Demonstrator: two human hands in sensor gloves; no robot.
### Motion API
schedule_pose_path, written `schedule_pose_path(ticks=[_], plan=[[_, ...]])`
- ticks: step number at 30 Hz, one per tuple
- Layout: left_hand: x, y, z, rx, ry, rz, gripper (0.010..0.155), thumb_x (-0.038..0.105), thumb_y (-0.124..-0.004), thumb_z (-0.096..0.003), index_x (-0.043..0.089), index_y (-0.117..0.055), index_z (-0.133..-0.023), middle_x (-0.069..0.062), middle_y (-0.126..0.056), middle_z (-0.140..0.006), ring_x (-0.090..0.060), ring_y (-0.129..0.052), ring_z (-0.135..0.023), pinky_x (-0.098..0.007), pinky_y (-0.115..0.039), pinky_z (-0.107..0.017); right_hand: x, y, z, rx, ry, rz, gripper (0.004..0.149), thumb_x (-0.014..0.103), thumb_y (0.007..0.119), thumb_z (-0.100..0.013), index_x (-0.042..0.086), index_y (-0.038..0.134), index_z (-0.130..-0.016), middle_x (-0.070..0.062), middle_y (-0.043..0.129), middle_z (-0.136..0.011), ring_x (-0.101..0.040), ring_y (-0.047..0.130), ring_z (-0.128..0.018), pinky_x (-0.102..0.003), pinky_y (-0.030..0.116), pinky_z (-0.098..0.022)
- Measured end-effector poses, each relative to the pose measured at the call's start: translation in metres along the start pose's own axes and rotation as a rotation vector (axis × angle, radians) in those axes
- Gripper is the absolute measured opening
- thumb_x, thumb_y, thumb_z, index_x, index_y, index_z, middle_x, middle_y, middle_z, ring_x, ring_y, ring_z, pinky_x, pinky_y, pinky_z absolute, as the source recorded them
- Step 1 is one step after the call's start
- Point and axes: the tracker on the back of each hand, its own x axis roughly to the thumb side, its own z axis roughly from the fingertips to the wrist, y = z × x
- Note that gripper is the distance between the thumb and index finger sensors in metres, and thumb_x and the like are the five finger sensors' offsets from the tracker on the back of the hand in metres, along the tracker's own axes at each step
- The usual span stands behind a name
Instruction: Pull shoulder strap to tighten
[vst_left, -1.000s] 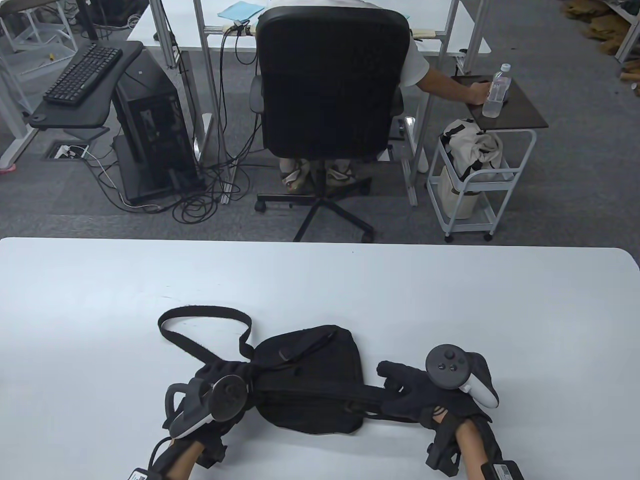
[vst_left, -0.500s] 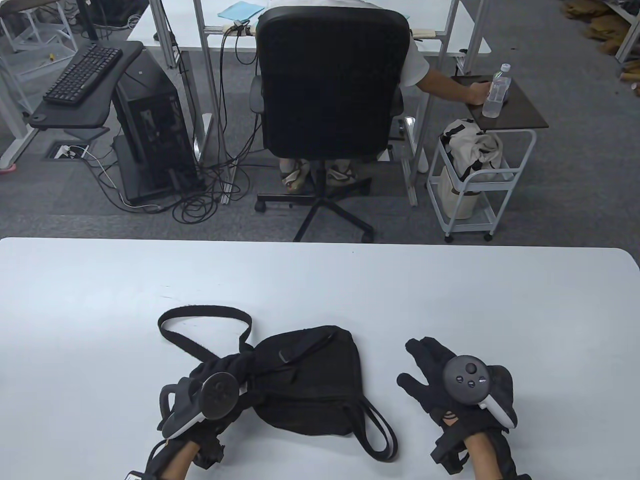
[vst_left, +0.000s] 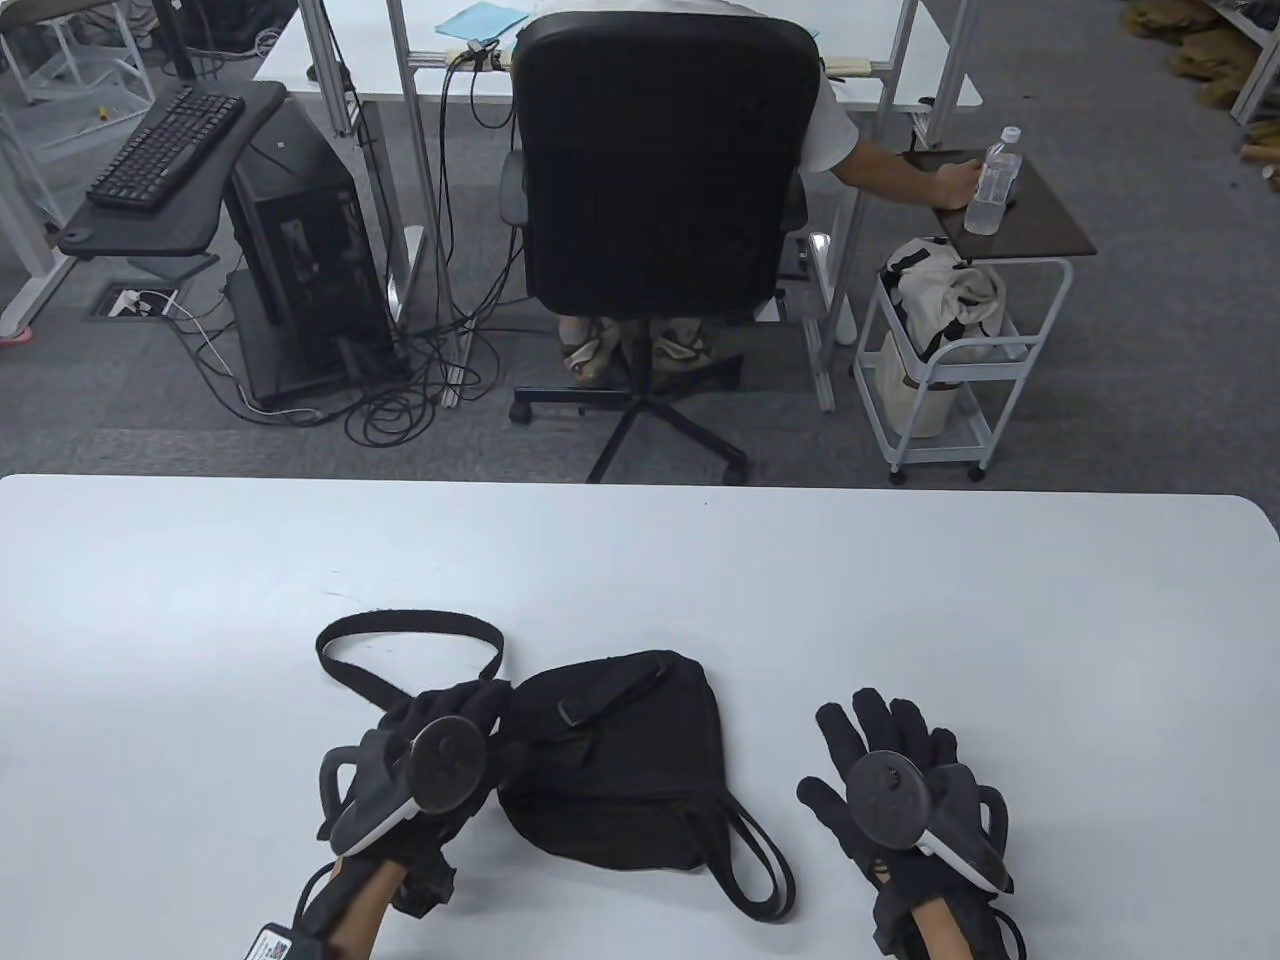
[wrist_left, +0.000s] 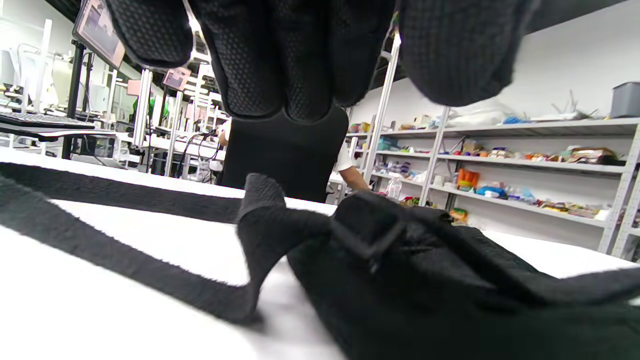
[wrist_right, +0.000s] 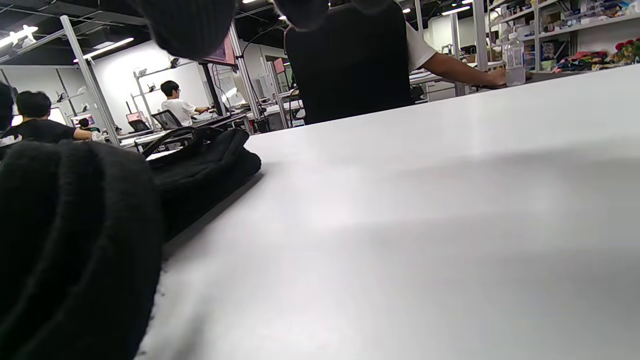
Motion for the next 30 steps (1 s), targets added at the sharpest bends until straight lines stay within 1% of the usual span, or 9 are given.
schedule_pose_path(ticks=[3, 6, 8, 11, 13, 16, 18, 23, 30], plan=[[0.022, 0.004, -0.031, -0.127, -0.002, -0.027, 0.069, 0.057, -0.074, -0.0492, 0.027, -0.064, -0.11, -0.001, -0.074, -0.113, -0.029, -0.08, -0.102, -0.058, -0.063, -0.077, 0.0, 0.002, 0.001, 0.012, -0.002, 0.005, 0.072, 0.051, 0.071, -0.052, 0.02, 0.048, -0.114, -0.022, 0.037, -0.119, -0.056, 0.039, -0.103, -0.076, 0.033, -0.068], [0.04, -0.003, -0.057, -0.268, 0.029, -0.076, 0.068, 0.055, -0.075, -0.0495, 0.025, -0.066, -0.109, -0.003, -0.077, -0.111, -0.029, -0.083, -0.099, -0.054, -0.068, -0.075, 0.0, 0.003, 0.002, 0.014, -0.007, 0.006, 0.072, 0.05, 0.07, -0.052, 0.02, 0.049, -0.113, -0.022, 0.038, -0.119, -0.056, 0.04, -0.103, -0.075, 0.034, -0.068], [0.05, -0.016, -0.074, -0.359, 0.051, -0.168, 0.07, 0.055, -0.075, -0.0494, 0.023, -0.064, -0.111, -0.005, -0.076, -0.11, -0.029, -0.084, -0.098, -0.053, -0.07, -0.073, -0.001, 0.003, 0.002, 0.01, -0.008, -0.008, 0.072, 0.05, 0.07, -0.052, 0.02, 0.049, -0.113, -0.022, 0.039, -0.119, -0.055, 0.041, -0.103, -0.075, 0.035, -0.068], [0.06, -0.04, -0.087, -0.462, 0.101, -0.281, 0.075, 0.058, -0.075, -0.0476, 0.021, -0.062, -0.111, -0.007, -0.075, -0.111, -0.03, -0.085, -0.097, -0.053, -0.072, -0.071, -0.002, 0.003, 0.002, 0.02, -0.01, -0.016, 0.071, 0.05, 0.07, -0.052, 0.02, 0.05, -0.113, -0.022, 0.041, -0.118, -0.055, 0.043, -0.103, -0.075, 0.036, -0.068], [0.064, -0.052, -0.091, -0.482, 0.117, -0.326, 0.075, 0.058, -0.076, -0.0471, 0.02, -0.063, -0.111, -0.007, -0.076, -0.109, -0.031, -0.085, -0.095, -0.052, -0.072, -0.071, -0.001, 0.003, 0.002, 0.024, -0.014, -0.017, 0.071, 0.05, 0.07, -0.052, 0.02, 0.05, -0.113, -0.022, 0.042, -0.118, -0.055, 0.043, -0.103, -0.075, 0.036, -0.068], [0.073, -0.06, -0.093, -0.438, 0.105, -0.425, 0.072, 0.057, -0.077, -0.0466, 0.021, -0.067, -0.108, -0.007, -0.079, -0.105, -0.029, -0.086, -0.091, -0.052, -0.072, -0.071, -0.001, 0.003, 0.002, 0.025, -0.022, -0.027, 0.07, 0.05, 0.07, -0.052, 0.02, 0.051, -0.113, -0.022, 0.043, -0.118, -0.055, 0.045, -0.102, -0.075, 0.038, -0.068], [0.076, -0.063, -0.093, -0.428, 0.099, -0.445, 0.069, 0.056, -0.077, -0.0472, 0.021, -0.068, -0.106, -0.006, -0.08, -0.103, -0.029, -0.087, -0.09, -0.052, -0.072, -0.071, 0.0, 0.003, 0.001, 0.023, -0.027, -0.029, 0.07, 0.05, 0.07, -0.052, 0.02, 0.051, -0.113, -0.021, 0.044, -0.118, -0.055, 0.046, -0.102, -0.075, 0.039, -0.068], [0.073, -0.061, -0.094, -0.391, 0.103, -0.418, 0.066, 0.057, -0.079, -0.0459, 0.025, -0.071, -0.103, -0.002, -0.083, -0.1, -0.026, -0.089, -0.088, -0.051, -0.073, -0.071, 0.004, 0.007, -0.001, 0.037, -0.044, -0.028, 0.069, 0.05, 0.07, -0.052, 0.02, 0.053, -0.112, -0.021, 0.046, -0.117, -0.055, 0.048, -0.102, -0.075, 0.04, -0.068], [0.069, -0.037, -0.076, -0.182, 0.045, -0.306, 0.067, 0.055, -0.08, -0.0466, 0.021, -0.07, -0.103, -0.003, -0.086, -0.1, -0.024, -0.096, -0.088, -0.049, -0.08, -0.067, 0.001, 0.007, -0.001, 0.039, -0.042, -0.037, 0.068, 0.049, 0.07, -0.052, 0.02, 0.054, -0.112, -0.021, 0.047, -0.117, -0.055, 0.05, -0.101, -0.075, 0.041, -0.068]])
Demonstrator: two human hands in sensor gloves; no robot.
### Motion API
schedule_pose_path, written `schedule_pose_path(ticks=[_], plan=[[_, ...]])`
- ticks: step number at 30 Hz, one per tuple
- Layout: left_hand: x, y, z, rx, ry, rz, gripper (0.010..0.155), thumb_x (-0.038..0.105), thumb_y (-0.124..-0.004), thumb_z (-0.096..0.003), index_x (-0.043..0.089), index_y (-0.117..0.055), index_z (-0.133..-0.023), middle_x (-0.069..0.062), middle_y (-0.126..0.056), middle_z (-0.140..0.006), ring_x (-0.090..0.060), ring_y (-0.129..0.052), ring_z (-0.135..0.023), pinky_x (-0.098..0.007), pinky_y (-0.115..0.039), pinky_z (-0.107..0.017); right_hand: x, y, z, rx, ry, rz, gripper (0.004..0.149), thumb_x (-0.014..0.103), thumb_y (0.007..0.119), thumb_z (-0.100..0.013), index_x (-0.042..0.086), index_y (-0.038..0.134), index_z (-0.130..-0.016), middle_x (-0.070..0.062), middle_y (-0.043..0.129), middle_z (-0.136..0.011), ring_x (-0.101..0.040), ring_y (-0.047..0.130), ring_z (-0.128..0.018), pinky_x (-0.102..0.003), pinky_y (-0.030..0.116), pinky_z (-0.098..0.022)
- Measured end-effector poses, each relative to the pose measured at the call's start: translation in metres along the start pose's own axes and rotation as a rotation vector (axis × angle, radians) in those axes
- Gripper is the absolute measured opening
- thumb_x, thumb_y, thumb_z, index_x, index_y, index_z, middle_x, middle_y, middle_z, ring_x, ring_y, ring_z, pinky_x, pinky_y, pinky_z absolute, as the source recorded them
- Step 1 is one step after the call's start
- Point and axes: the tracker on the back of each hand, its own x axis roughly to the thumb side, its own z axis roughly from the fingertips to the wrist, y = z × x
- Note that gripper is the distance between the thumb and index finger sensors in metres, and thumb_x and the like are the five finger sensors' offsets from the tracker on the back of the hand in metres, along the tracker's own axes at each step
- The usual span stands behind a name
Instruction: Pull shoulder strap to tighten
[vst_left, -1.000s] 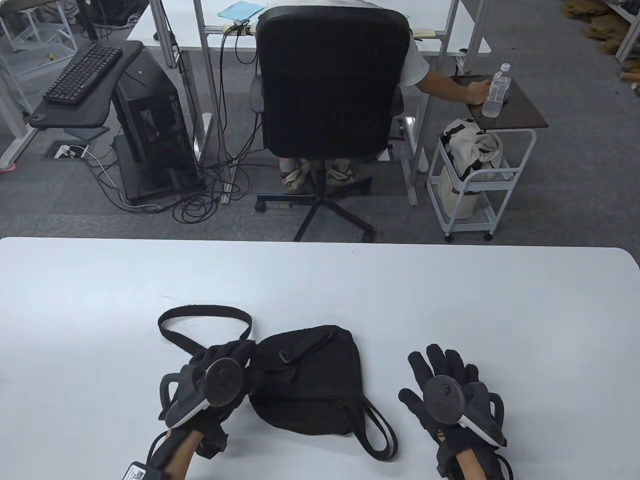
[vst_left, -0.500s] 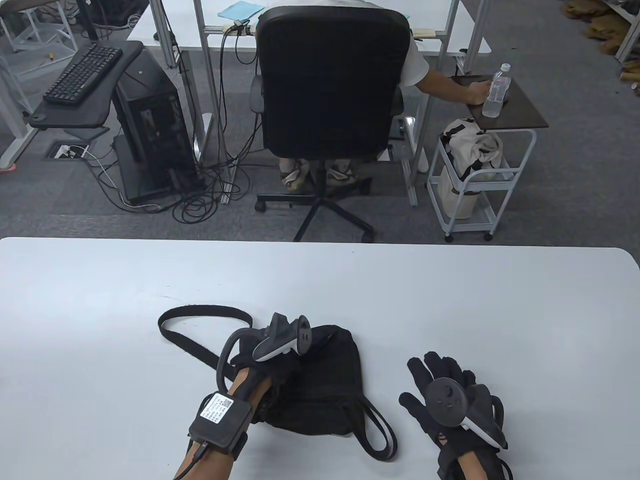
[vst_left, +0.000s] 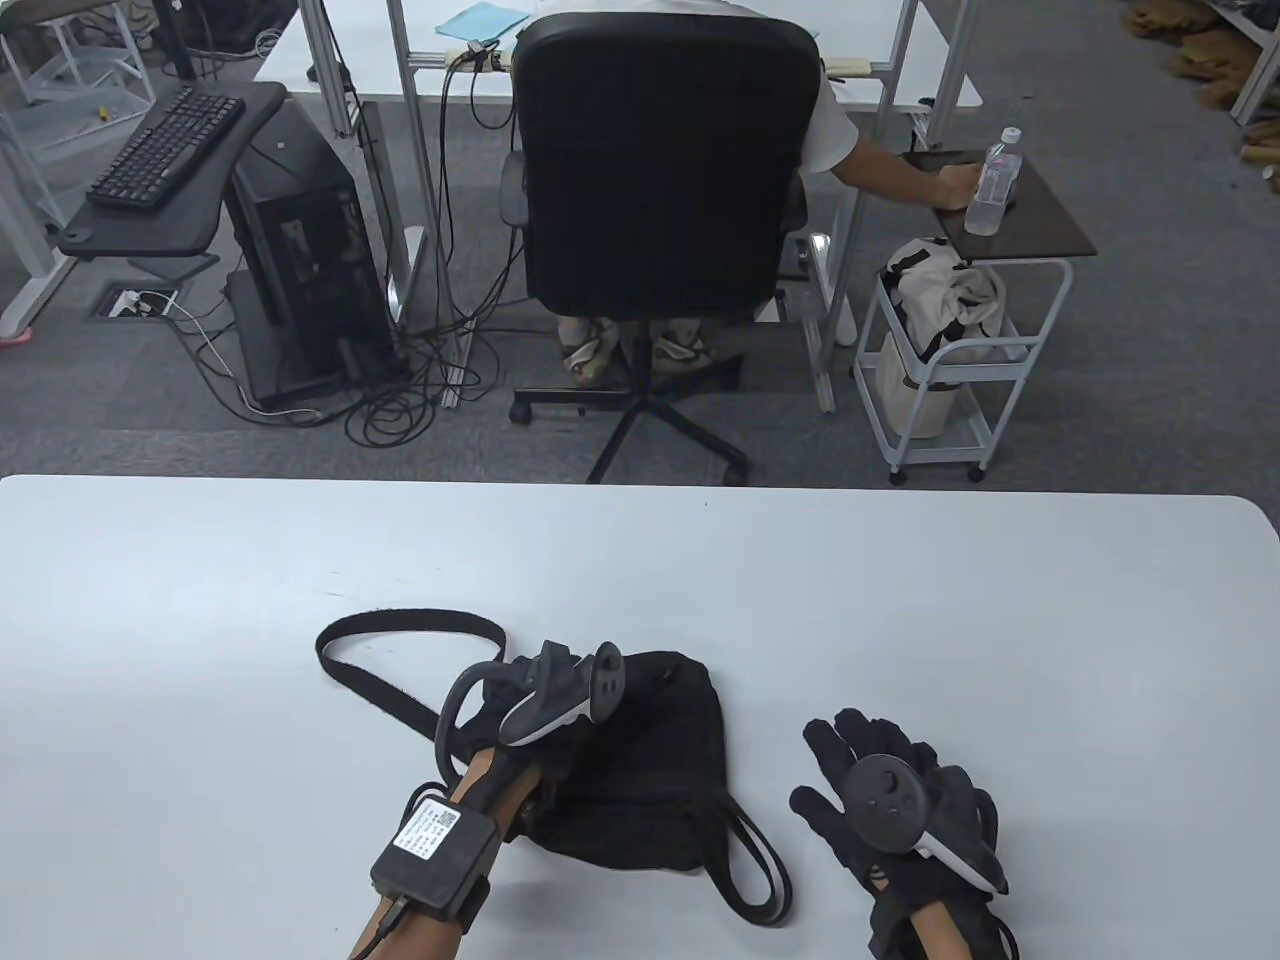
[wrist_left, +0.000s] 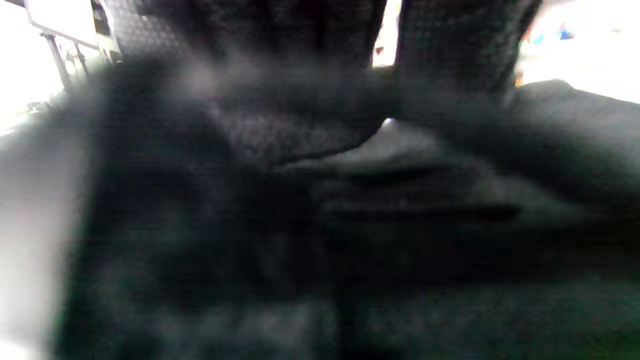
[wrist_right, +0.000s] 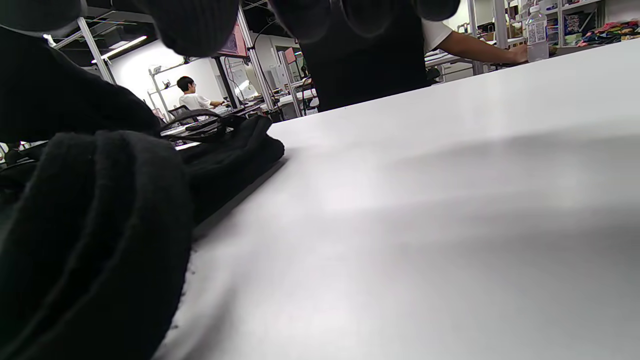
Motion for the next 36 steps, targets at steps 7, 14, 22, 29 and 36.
schedule_pose_path(ticks=[7, 14, 22, 29, 36], plan=[[-0.01, 0.017, 0.031, 0.195, -0.019, 0.141, 0.068, 0.055, -0.08, -0.0477, 0.021, -0.067, -0.105, -0.002, -0.085, -0.099, -0.022, -0.094, -0.086, -0.05, -0.077, -0.069, -0.002, 0.003, 0.0, 0.008, 0.001, -0.012, 0.067, 0.049, 0.07, -0.052, 0.02, 0.056, -0.111, -0.021, 0.049, -0.117, -0.055, 0.051, -0.101, -0.074, 0.042, -0.068], [-0.014, 0.004, 0.039, 0.183, -0.055, 0.221, 0.066, 0.057, -0.08, -0.0474, 0.024, -0.069, -0.104, -0.001, -0.086, -0.097, -0.021, -0.095, -0.084, -0.051, -0.076, -0.07, 0.009, -0.007, -0.004, -0.016, -0.009, -0.099, 0.065, 0.049, 0.07, -0.053, 0.019, 0.06, -0.109, -0.02, 0.06, -0.112, -0.051, 0.068, -0.09, -0.066, 0.059, -0.064], [-0.019, -0.003, 0.042, 0.199, -0.078, 0.268, 0.067, 0.056, -0.079, -0.0479, 0.024, -0.066, -0.105, -0.001, -0.084, -0.099, -0.022, -0.093, -0.087, -0.052, -0.075, -0.071, 0.077, -0.039, -0.063, 0.063, -0.023, -0.188, 0.061, 0.048, 0.069, -0.054, 0.02, 0.066, -0.108, -0.016, 0.067, -0.109, -0.042, 0.078, -0.076, -0.058, 0.066, -0.058], [-0.026, -0.006, 0.049, 0.239, -0.075, 0.262, 0.067, 0.056, -0.079, -0.0479, 0.024, -0.066, -0.105, -0.001, -0.084, -0.099, -0.021, -0.093, -0.087, -0.051, -0.075, -0.07, 0.147, -0.019, -0.127, 0.318, -0.104, -0.222, 0.062, 0.043, 0.073, -0.054, 0.027, 0.056, -0.111, -0.007, 0.036, -0.122, -0.043, 0.068, -0.084, -0.056, 0.064, -0.06], [-0.031, -0.006, 0.051, 0.266, -0.084, 0.279, 0.067, 0.056, -0.079, -0.048, 0.023, -0.065, -0.104, -0.001, -0.083, -0.099, -0.022, -0.093, -0.088, -0.051, -0.076, -0.07, 0.168, 0.002, -0.16, 0.42, -0.14, -0.197, 0.058, 0.042, 0.078, -0.049, 0.021, 0.068, -0.103, -0.003, 0.042, -0.12, -0.041, 0.064, -0.086, -0.055, 0.062, -0.062]])
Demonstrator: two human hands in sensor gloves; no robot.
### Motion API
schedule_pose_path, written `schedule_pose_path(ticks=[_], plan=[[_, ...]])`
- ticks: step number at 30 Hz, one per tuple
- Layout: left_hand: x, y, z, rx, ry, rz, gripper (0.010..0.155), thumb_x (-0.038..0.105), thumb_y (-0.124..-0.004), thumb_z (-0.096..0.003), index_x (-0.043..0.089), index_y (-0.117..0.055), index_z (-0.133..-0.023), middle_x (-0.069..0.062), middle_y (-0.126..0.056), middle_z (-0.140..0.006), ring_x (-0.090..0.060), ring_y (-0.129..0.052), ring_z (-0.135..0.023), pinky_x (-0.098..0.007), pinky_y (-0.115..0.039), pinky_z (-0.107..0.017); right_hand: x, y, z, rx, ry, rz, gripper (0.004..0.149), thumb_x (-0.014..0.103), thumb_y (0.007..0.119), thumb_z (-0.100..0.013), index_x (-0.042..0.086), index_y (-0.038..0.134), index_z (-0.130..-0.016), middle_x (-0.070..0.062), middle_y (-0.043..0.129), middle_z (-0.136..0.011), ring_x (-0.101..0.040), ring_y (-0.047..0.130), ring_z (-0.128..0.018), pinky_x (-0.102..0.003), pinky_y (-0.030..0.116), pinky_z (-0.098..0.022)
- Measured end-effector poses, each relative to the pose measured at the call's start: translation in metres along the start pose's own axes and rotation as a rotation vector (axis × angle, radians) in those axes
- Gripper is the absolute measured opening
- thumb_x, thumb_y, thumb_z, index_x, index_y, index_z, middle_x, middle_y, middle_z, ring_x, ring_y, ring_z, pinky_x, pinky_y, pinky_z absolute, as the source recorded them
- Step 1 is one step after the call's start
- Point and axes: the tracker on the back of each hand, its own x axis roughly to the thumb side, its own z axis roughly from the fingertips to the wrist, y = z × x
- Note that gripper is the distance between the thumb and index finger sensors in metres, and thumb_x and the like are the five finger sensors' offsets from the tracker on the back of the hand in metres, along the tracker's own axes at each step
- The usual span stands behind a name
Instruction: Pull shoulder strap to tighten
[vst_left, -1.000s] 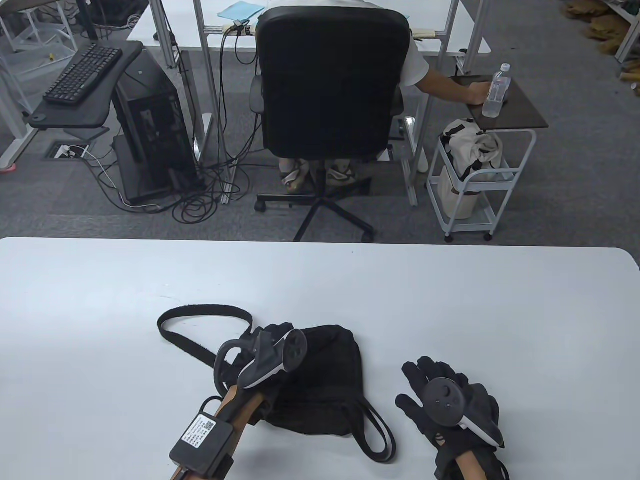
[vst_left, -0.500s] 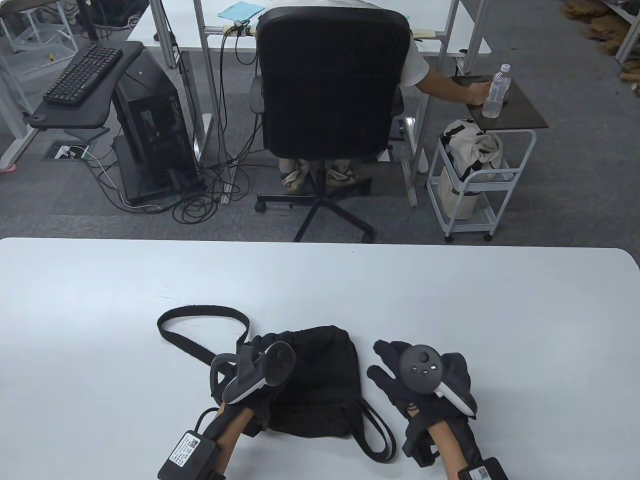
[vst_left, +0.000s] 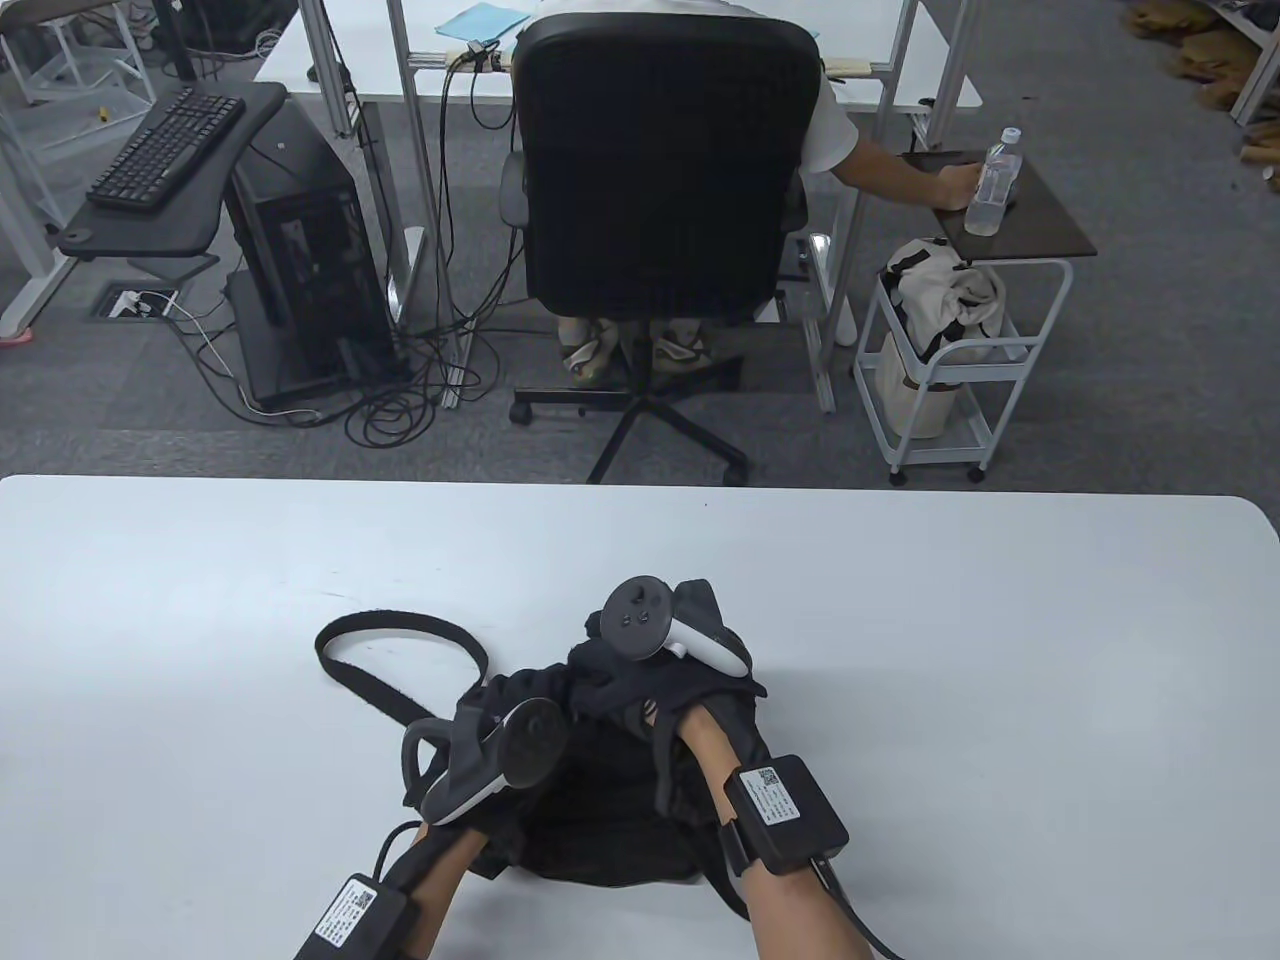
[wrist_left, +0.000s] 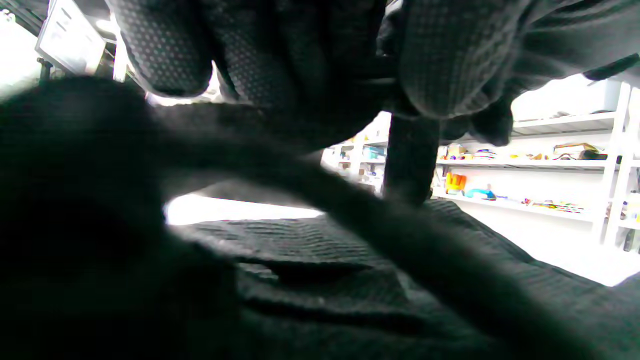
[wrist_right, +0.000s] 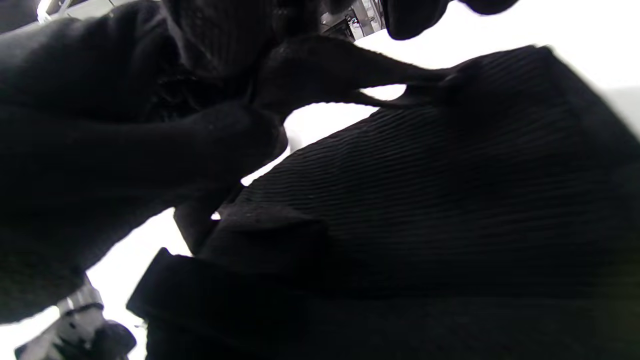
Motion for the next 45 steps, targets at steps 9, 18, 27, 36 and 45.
schedule_pose_path(ticks=[9, 18, 27, 36, 45], plan=[[-0.001, -0.003, 0.0, 0.016, 0.005, 0.01, 0.068, 0.055, -0.077, -0.0485, 0.02, -0.064, -0.105, -0.002, -0.084, -0.099, -0.021, -0.094, -0.087, -0.05, -0.077, -0.069, -0.003, -0.001, -0.009, -0.131, -0.02, 0.099, 0.038, 0.04, 0.084, -0.042, 0.02, 0.086, -0.075, -0.006, 0.079, -0.09, -0.036, 0.077, -0.073, -0.054, 0.068, -0.059], [-0.002, -0.002, 0.0, 0.015, 0.021, -0.002, 0.067, 0.057, -0.077, -0.0485, 0.021, -0.069, -0.104, -0.001, -0.087, -0.097, -0.021, -0.097, -0.086, -0.05, -0.079, -0.069, 0.019, 0.005, -0.003, -0.24, -0.071, 0.377, 0.035, 0.04, 0.081, -0.04, 0.02, 0.086, -0.067, -0.003, 0.083, -0.077, -0.031, 0.08, -0.065, -0.052, 0.07, -0.056], [-0.002, 0.004, 0.001, 0.108, -0.008, 0.052, 0.064, 0.057, -0.084, -0.0449, 0.026, -0.079, -0.1, 0.003, -0.093, -0.094, -0.018, -0.101, -0.083, -0.049, -0.082, -0.068, 0.013, -0.001, 0.001, -0.136, -0.089, 0.294, 0.035, 0.04, 0.076, -0.041, 0.023, 0.088, -0.069, 0.0, 0.083, -0.081, -0.031, 0.079, -0.067, -0.051, 0.069, -0.058], [-0.02, 0.009, 0.003, 0.143, 0.005, 0.059, 0.06, 0.058, -0.081, -0.0463, 0.026, -0.082, -0.098, 0.003, -0.096, -0.093, -0.018, -0.103, -0.084, -0.051, -0.083, -0.068, -0.024, -0.024, 0.009, -0.172, 0.007, 0.244, 0.034, 0.039, 0.073, -0.04, 0.026, 0.087, -0.069, 0.005, 0.08, -0.085, -0.031, 0.072, -0.074, -0.054, 0.063, -0.062], [-0.011, 0.005, 0.001, 0.156, -0.008, 0.052, 0.063, 0.059, -0.082, -0.0443, 0.029, -0.078, -0.099, 0.006, -0.093, -0.095, -0.015, -0.102, -0.086, -0.049, -0.081, -0.069, -0.019, -0.027, 0.016, -0.176, -0.072, 0.091, 0.076, 0.057, 0.072, -0.037, 0.03, 0.061, -0.107, -0.001, 0.056, -0.115, -0.04, 0.055, -0.103, -0.069, 0.044, -0.073]])
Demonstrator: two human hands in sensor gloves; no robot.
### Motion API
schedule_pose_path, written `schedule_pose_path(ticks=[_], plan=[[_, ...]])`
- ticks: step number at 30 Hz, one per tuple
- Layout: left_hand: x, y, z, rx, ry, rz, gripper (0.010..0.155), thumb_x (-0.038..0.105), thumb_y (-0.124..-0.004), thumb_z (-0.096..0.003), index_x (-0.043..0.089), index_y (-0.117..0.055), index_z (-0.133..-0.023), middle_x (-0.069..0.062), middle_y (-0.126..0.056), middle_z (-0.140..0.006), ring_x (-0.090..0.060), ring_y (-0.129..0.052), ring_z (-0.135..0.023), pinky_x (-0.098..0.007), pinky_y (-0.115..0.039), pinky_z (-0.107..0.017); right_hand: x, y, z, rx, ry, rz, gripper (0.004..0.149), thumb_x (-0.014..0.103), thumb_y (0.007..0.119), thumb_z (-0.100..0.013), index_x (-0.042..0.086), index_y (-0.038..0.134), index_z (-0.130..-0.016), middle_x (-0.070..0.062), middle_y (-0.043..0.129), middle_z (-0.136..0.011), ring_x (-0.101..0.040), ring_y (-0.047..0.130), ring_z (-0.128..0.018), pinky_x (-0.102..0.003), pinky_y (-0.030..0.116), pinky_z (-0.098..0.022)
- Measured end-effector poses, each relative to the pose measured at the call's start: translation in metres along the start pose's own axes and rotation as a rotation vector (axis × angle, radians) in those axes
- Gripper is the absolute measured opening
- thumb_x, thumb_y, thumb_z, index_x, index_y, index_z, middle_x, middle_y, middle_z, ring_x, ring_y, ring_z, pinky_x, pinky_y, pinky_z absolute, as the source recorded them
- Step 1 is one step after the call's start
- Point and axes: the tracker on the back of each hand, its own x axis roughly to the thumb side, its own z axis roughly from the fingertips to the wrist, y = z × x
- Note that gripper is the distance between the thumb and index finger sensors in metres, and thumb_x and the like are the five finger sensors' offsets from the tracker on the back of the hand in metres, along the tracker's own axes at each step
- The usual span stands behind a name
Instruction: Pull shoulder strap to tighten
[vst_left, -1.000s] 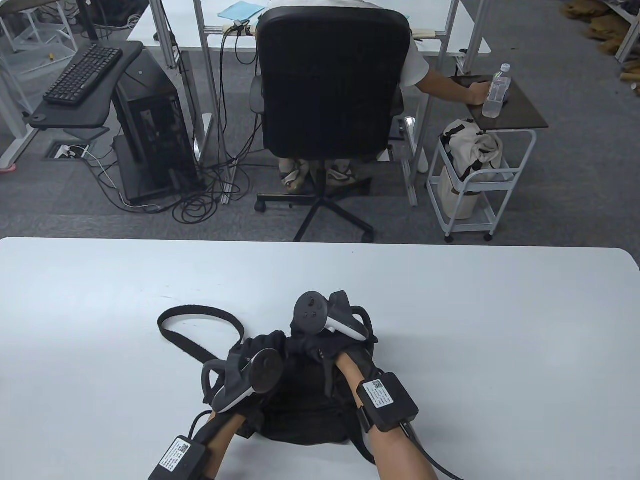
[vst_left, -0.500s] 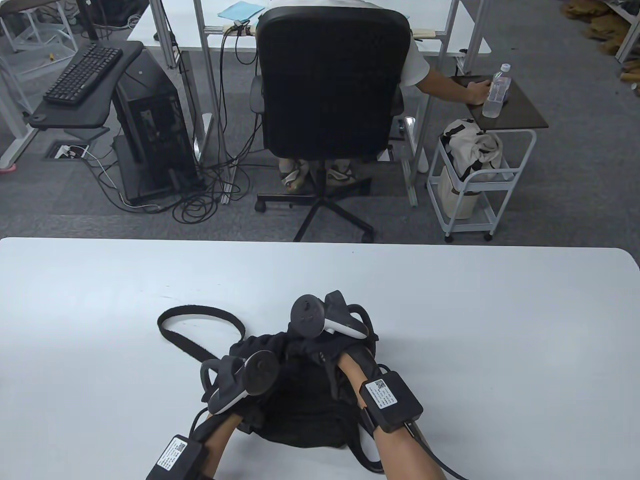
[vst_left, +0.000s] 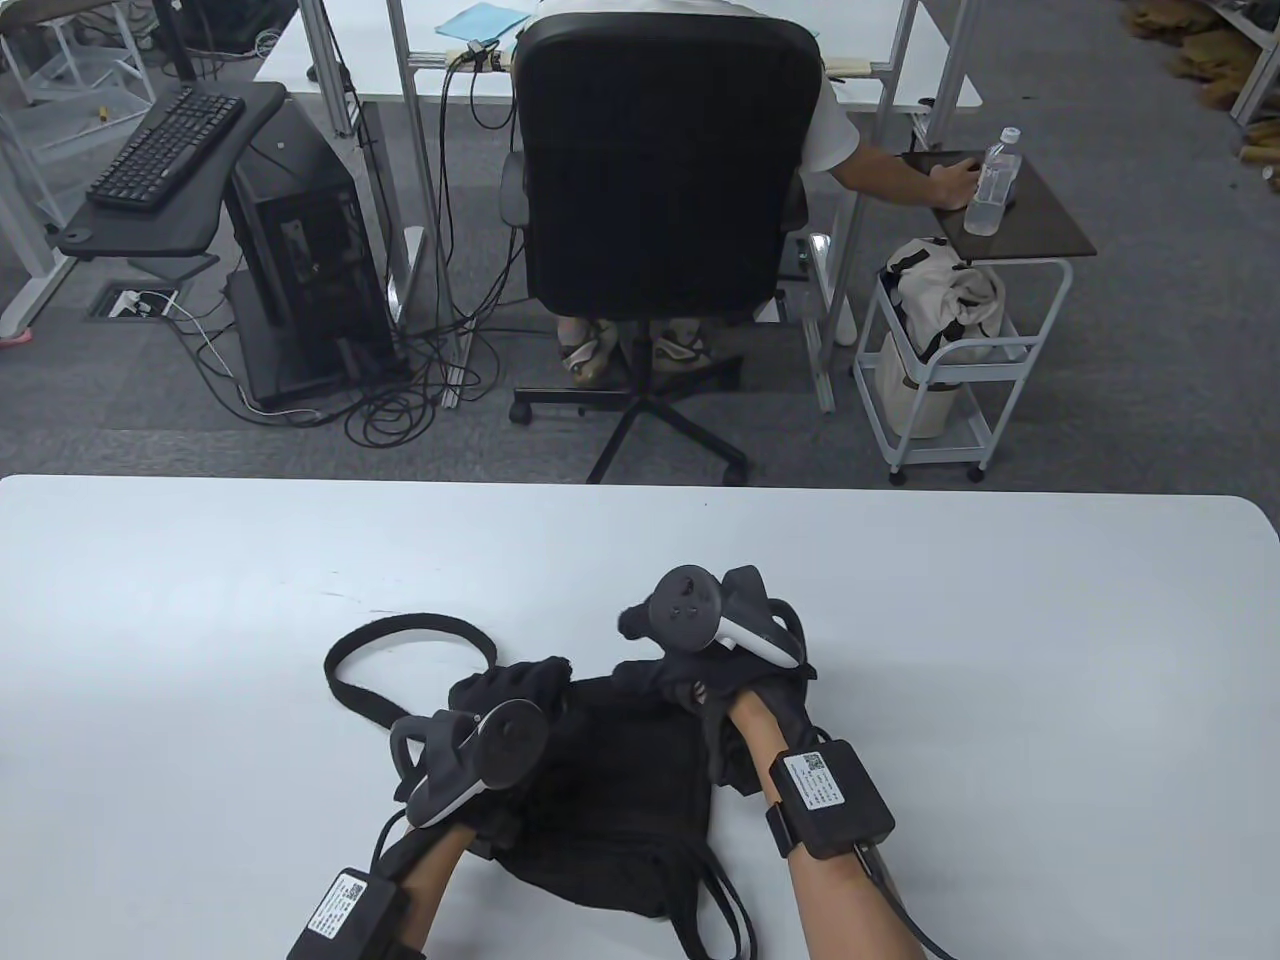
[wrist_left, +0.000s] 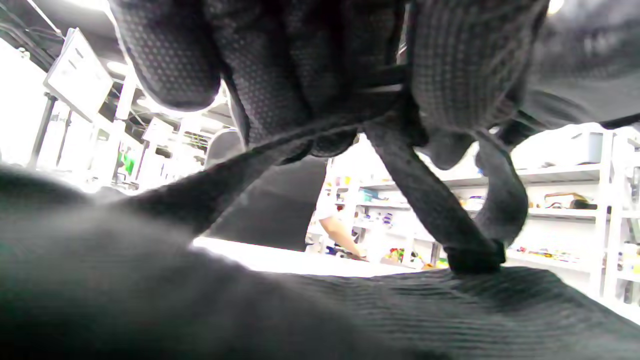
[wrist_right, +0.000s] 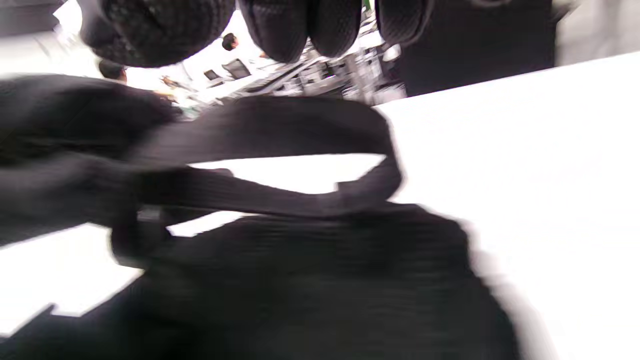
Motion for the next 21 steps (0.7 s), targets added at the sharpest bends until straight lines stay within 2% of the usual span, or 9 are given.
schedule_pose_path(ticks=[1, 3, 4, 5, 6, 7, 13, 18, 21], plan=[[0.001, 0.001, 0.0, 0.0, 0.0, 0.002, 0.063, 0.059, -0.082, -0.044, 0.028, -0.078, -0.099, 0.005, -0.093, -0.095, -0.015, -0.101, -0.086, -0.049, -0.081, -0.069, 0.007, 0.006, -0.005, 0.036, -0.038, -0.046, 0.077, 0.057, 0.072, -0.037, 0.029, 0.06, -0.108, -0.002, 0.054, -0.116, -0.041, 0.052, -0.104, -0.069, 0.042, -0.073], [0.002, 0.002, 0.001, -0.006, -0.008, 0.008, 0.064, 0.058, -0.082, -0.044, 0.027, -0.076, -0.1, 0.005, -0.092, -0.095, -0.015, -0.101, -0.086, -0.048, -0.081, -0.069, 0.016, 0.017, -0.016, 0.124, -0.034, -0.014, 0.073, 0.056, 0.072, -0.038, 0.027, 0.064, -0.104, -0.004, 0.06, -0.111, -0.039, 0.057, -0.098, -0.065, 0.046, -0.072], [0.002, 0.002, 0.0, -0.003, -0.003, 0.03, 0.064, 0.058, -0.082, -0.0443, 0.026, -0.076, -0.1, 0.004, -0.092, -0.095, -0.016, -0.101, -0.085, -0.049, -0.081, -0.069, 0.019, 0.023, -0.021, 0.148, -0.005, 0.031, 0.065, 0.055, 0.073, -0.038, 0.026, 0.071, -0.097, -0.004, 0.067, -0.105, -0.039, 0.062, -0.094, -0.064, 0.048, -0.072], [0.002, 0.003, 0.0, -0.005, 0.0, 0.039, 0.064, 0.056, -0.084, -0.0443, 0.025, -0.077, -0.099, 0.003, -0.093, -0.095, -0.019, -0.101, -0.085, -0.049, -0.081, -0.068, 0.02, 0.027, -0.024, 0.154, -0.009, 0.05, 0.053, 0.052, 0.072, -0.039, 0.025, 0.08, -0.084, -0.003, 0.077, -0.095, -0.037, 0.069, -0.088, -0.062, 0.052, -0.071], [0.002, 0.002, 0.0, -0.02, -0.001, -0.002, 0.064, 0.056, -0.084, -0.0445, 0.025, -0.076, -0.1, 0.002, -0.093, -0.095, -0.019, -0.101, -0.085, -0.05, -0.081, -0.068, 0.021, 0.03, -0.026, 0.149, -0.028, 0.026, 0.042, 0.049, 0.073, -0.041, 0.025, 0.085, -0.074, -0.003, 0.083, -0.085, -0.035, 0.075, -0.08, -0.06, 0.057, -0.069], [0.001, 0.001, 0.001, -0.011, -0.009, -0.028, 0.064, 0.057, -0.083, -0.0448, 0.025, -0.077, -0.1, 0.002, -0.093, -0.095, -0.019, -0.102, -0.085, -0.049, -0.082, -0.068, 0.021, 0.032, -0.026, 0.135, -0.055, -0.023, 0.036, 0.045, 0.075, -0.043, 0.023, 0.087, -0.069, -0.004, 0.085, -0.08, -0.035, 0.077, -0.075, -0.059, 0.059, -0.067], [-0.001, 0.002, 0.0, -0.007, -0.001, 0.025, 0.06, 0.057, -0.081, -0.0464, 0.027, -0.08, -0.098, 0.002, -0.094, -0.095, -0.02, -0.102, -0.086, -0.05, -0.081, -0.069, 0.011, 0.023, -0.012, 0.049, -0.067, 0.039, 0.033, 0.043, 0.073, -0.046, 0.023, 0.088, -0.069, -0.002, 0.084, -0.08, -0.034, 0.075, -0.075, -0.06, 0.057, -0.067], [-0.018, 0.005, -0.002, -0.012, 0.042, 0.072, 0.06, 0.058, -0.081, -0.0465, 0.027, -0.08, -0.098, 0.003, -0.094, -0.096, -0.019, -0.101, -0.087, -0.05, -0.081, -0.069, -0.056, 0.005, 0.014, -0.057, 0.102, -0.016, 0.033, 0.042, 0.074, -0.046, 0.024, 0.088, -0.069, 0.0, 0.082, -0.084, -0.035, 0.07, -0.082, -0.064, 0.051, -0.07], [-0.009, 0.0, -0.004, -0.016, 0.034, 0.039, 0.06, 0.057, -0.081, -0.046, 0.028, -0.079, -0.099, 0.004, -0.092, -0.096, -0.018, -0.1, -0.087, -0.05, -0.079, -0.071, -0.056, 0.005, 0.022, -0.043, 0.133, 0.052, 0.034, 0.045, 0.076, -0.044, 0.027, 0.09, -0.069, -0.001, 0.08, -0.091, -0.038, 0.07, -0.085, -0.067, 0.05, -0.069]])
